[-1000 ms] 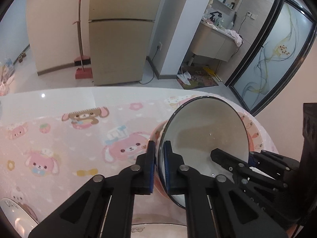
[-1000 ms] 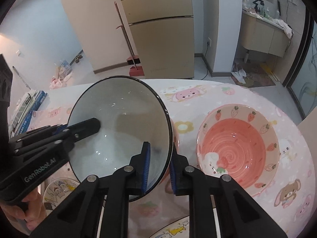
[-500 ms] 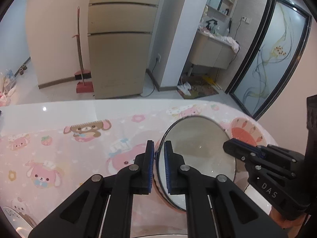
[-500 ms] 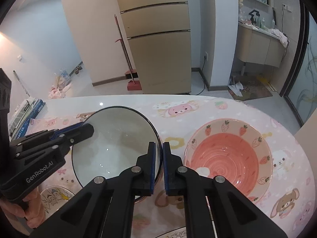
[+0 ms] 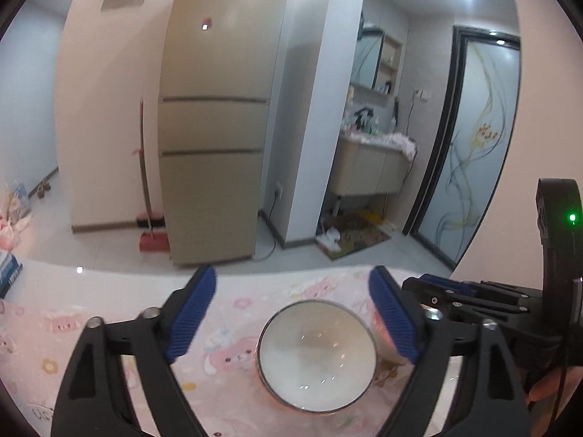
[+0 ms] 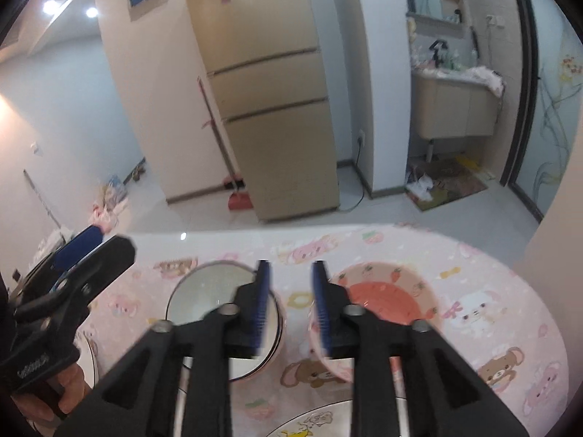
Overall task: Organize plates and bowls
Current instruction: 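Raise both grippers and move them toward the pink strawberry bowl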
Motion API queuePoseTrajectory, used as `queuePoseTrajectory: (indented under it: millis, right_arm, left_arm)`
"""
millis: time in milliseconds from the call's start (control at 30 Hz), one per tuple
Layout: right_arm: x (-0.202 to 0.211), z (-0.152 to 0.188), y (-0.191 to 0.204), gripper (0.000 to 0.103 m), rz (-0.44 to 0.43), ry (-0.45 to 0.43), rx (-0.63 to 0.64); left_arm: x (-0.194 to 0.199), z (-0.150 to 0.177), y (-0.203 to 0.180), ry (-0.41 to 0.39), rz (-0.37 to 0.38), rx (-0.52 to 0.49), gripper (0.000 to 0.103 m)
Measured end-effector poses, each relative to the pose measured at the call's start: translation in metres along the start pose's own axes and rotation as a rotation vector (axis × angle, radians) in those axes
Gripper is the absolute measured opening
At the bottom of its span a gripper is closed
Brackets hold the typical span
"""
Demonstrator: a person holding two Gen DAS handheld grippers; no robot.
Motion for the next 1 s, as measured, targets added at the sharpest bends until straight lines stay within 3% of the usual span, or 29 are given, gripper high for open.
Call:
queuePoseTrajectory:
  millis: [33,200,233,267,333,433,500,600,800,867,933,1000]
  right_arm:
    - [0.013,-0.007,-0.003,0.063,0.012,-0.051,-0.002]
    - [0.062,-0.026,-0.009,0.066,0.06,-0.185,0.031]
    - [0.073,-0.03,-0.011,0.07,0.073,-0.22,0.035]
    - [0.083,-0.033,-0.014,0.081,0.085,-0.251,0.035]
    - [0.11,-0.04,-0.021,0.092,0.119,-0.339,0.02]
    - [0.16,-0.054,-0.032,0.093,0.208,-0.526,0.024]
    - [0.19,-0.057,-0.037,0.103,0.259,-0.625,0.048]
    - [0.227,-0.057,-0.051,0.103,0.269,-0.722,-0.02]
    - [0.25,-0.059,-0.063,0.103,0.133,-0.73,-0.161]
    - [0.251,-0.062,-0.065,0.103,0.142,-0.722,-0.165]
    - [0.256,-0.071,-0.068,0.103,0.172,-0.739,-0.166]
    - [0.257,-0.077,-0.07,0.103,0.206,-0.713,-0.163]
  left_arm:
    - [0.008,-0.005,-0.002,-0.036,-0.002,-0.016,0.096]
    - [0.043,-0.028,-0.008,-0.177,-0.094,-0.083,0.103]
    - [0.049,-0.032,-0.008,-0.202,-0.123,-0.093,0.103]
    - [0.056,-0.036,-0.009,-0.229,-0.138,-0.104,0.103]
    - [0.069,-0.041,-0.014,-0.274,-0.123,-0.108,0.103]
    - [0.085,-0.049,-0.018,-0.334,-0.088,-0.083,0.103]
    - [0.096,-0.054,-0.024,-0.37,-0.075,-0.083,0.103]
    - [0.106,-0.059,-0.031,-0.38,-0.038,-0.093,0.103]
    - [0.123,-0.06,-0.037,-0.396,-0.075,-0.125,0.103]
    - [0.126,-0.06,-0.042,-0.373,-0.074,-0.105,0.103]
    - [0.123,-0.063,-0.04,-0.34,-0.12,-0.04,0.103]
    - [0.123,-0.075,-0.05,-0.32,-0.105,0.003,0.103]
Point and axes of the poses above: each gripper's, at about its wrist camera, not at the fingertips, and x roughly against the way its jaws point, y to its left, z to its underside, the point moved 8 cm from there along -x, roughly the way its jaws point, and after that the axes turned 1 degree about y, right-handed, at the moved point
